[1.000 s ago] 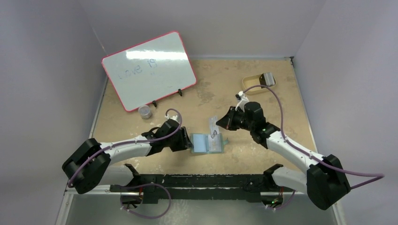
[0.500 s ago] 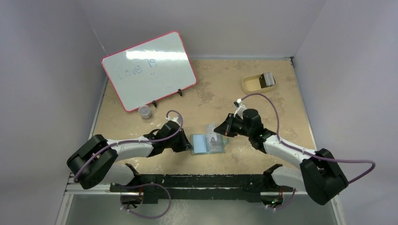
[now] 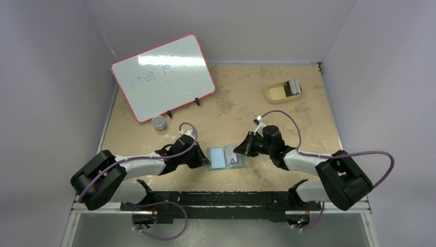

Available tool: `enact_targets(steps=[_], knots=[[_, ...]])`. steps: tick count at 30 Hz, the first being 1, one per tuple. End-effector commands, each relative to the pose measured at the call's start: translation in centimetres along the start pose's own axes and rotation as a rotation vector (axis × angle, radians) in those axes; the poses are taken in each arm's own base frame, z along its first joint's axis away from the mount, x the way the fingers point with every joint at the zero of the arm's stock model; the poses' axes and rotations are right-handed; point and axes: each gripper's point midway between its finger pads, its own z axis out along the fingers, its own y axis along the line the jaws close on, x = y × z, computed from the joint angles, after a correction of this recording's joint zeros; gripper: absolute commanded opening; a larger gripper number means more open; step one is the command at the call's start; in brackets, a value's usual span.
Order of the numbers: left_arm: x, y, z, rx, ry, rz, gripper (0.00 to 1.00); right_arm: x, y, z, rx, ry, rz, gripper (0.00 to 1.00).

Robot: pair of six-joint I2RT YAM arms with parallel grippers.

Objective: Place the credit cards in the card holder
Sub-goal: Insert the credit card into the card holder.

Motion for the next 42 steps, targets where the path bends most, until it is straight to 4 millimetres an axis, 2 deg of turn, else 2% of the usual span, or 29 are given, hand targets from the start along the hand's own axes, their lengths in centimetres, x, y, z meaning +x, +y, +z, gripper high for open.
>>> enact_targets(steps=[1, 14, 21, 32, 42], knots=[[-0.5, 1.0, 0.0, -0.029, -0.042, -0.017, 0.00, -0.6, 1.8, 0.3, -0.079, -0.023, -0.016, 0.00], [-0.8, 1.0, -0.3, -0.037, -0.062, -0.017, 0.00, 0.7, 0.1, 1.1, -0.010, -0.006, -0.002, 0.00], [-0.9, 1.0, -0.4, -0.035, -0.065, -0.022, 0.00, 0.4, 0.0, 0.8, 0.009, -0.036, 0.020, 0.00], [-0.6, 1.2, 0.0, -0.027, -0.054, -0.028, 0.00, 1.5, -0.1, 1.8, -0.023, 0.012, 0.025, 0.00], [-0.5, 1.1, 0.0, -0.021, -0.052, -0.028, 0.00, 1.5, -0.1, 2.4, -0.024, 0.012, 0.014, 0.00]])
